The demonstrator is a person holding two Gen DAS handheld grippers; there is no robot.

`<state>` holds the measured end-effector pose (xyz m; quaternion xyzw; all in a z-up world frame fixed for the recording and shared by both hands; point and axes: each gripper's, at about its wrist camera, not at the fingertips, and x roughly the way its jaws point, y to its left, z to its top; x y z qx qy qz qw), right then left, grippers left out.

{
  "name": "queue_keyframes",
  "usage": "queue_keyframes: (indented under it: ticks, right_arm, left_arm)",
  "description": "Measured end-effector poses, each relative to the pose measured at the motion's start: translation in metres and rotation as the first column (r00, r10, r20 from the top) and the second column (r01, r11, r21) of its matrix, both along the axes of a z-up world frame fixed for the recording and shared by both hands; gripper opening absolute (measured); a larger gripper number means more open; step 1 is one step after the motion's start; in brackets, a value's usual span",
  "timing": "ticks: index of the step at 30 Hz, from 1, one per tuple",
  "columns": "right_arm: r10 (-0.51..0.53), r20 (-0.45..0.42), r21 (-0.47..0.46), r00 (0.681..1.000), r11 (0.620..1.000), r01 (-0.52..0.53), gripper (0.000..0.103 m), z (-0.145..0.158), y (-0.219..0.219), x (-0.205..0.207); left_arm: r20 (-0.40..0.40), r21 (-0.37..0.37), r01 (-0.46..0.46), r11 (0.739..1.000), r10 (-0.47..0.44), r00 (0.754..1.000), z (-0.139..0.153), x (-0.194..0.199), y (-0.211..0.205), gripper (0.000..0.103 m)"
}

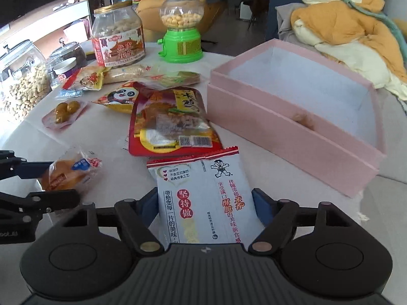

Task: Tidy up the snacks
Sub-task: 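Grasp the white biscuit packet with the right tool, then carry the white packet into the pink box and open the right tool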

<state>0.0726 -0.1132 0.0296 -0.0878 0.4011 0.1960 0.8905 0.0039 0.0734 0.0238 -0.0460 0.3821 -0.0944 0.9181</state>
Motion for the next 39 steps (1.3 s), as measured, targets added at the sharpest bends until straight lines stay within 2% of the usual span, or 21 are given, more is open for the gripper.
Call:
queue_keyframes:
  ticks: [3, 4, 5, 6, 9, 12, 14, 16, 18, 21, 24, 27, 29, 31, 37, 39]
  right_arm:
    - [-0.034, 0.038, 0.037, 0.999, 0.999, 0.033, 0.076, 0.020, -0.021, -0.008]
    - [-0.044, 0.059, 0.052, 0.997, 0.998, 0.041, 0.076, 0.029, -0.029, -0.009]
    - [-0.058, 0.091, 0.069, 0.994, 0.996, 0.052, 0.076, 0.042, -0.038, -0.008]
    - [-0.074, 0.124, 0.080, 0.990, 0.995, 0.064, 0.076, 0.055, -0.046, -0.006]
    - [-0.148, 0.218, 0.105, 0.965, 0.986, 0.127, 0.076, 0.090, -0.074, 0.010]
    - [-0.202, 0.250, 0.120, 0.947, 0.977, 0.176, 0.076, 0.107, -0.095, 0.042]
    - [-0.226, 0.210, 0.145, 0.951, 0.969, 0.199, 0.076, 0.107, -0.105, 0.066]
    - [-0.233, 0.160, 0.178, 0.959, 0.963, 0.204, 0.076, 0.100, -0.108, 0.093]
    - [-0.208, 0.133, 0.193, 0.969, 0.964, 0.181, 0.077, 0.089, -0.105, 0.115]
    - [-0.207, 0.087, 0.154, 0.975, 0.969, 0.192, 0.080, 0.070, -0.089, 0.138]
    - [-0.154, 0.056, 0.180, 0.986, 0.973, 0.142, 0.081, 0.062, -0.075, 0.124]
    - [-0.077, 0.050, 0.218, 0.996, 0.974, 0.064, 0.086, 0.058, -0.061, 0.095]
    - [-0.018, 0.036, 0.233, 0.999, 0.972, 0.009, 0.089, 0.055, -0.052, 0.075]
    - [0.029, 0.026, 0.229, 0.999, 0.973, -0.034, 0.096, 0.049, -0.039, 0.057]
    - [0.135, -0.022, 0.171, 0.991, 0.977, -0.130, 0.096, 0.024, 0.009, 0.024]
    - [0.137, -0.033, 0.134, 0.990, 0.982, -0.132, 0.096, 0.015, 0.023, 0.021]
  left_arm:
    - [0.066, -0.048, 0.056, 0.997, -0.052, 0.996, 0.024, 0.020, -0.020, 0.050]
    - [0.106, -0.053, 0.082, 0.995, -0.076, 0.992, 0.036, 0.030, -0.029, 0.028]
    - [0.143, -0.055, 0.103, 0.993, -0.094, 0.985, 0.047, 0.039, -0.036, 0.014]
    - [0.189, -0.068, 0.128, 0.989, -0.114, 0.975, 0.062, 0.054, -0.045, 0.013]
    - [0.239, -0.088, 0.153, 0.984, -0.128, 0.962, 0.085, 0.097, -0.064, 0.014]
    - [0.222, -0.099, 0.138, 0.985, -0.113, 0.969, 0.089, 0.129, -0.071, 0.014]
    - [0.225, -0.108, 0.160, 0.981, -0.133, 0.965, 0.086, 0.126, -0.069, 0.016]
    - [0.214, -0.085, 0.157, 0.984, -0.136, 0.967, 0.077, 0.118, -0.065, 0.018]
    - [0.170, -0.062, 0.119, 0.991, -0.107, 0.980, 0.062, 0.108, -0.054, 0.018]
    - [0.100, -0.070, 0.044, 0.997, -0.037, 0.994, 0.042, 0.096, -0.031, 0.019]
    - [0.044, -0.096, -0.051, 0.994, 0.055, 0.998, 0.026, 0.090, -0.002, 0.019]
    - [0.006, -0.133, -0.140, 0.981, 0.142, 0.990, 0.015, 0.087, 0.022, 0.019]
    - [0.013, -0.166, -0.187, 0.968, 0.192, 0.981, 0.012, 0.082, 0.036, 0.019]
    - [0.049, -0.162, -0.249, 0.955, 0.260, 0.964, 0.010, 0.074, 0.048, 0.019]
    - [0.085, -0.145, -0.346, 0.927, 0.360, 0.929, 0.013, 0.056, 0.082, 0.019]
    - [0.092, -0.152, -0.390, 0.908, 0.406, 0.909, 0.014, 0.049, 0.097, 0.019]
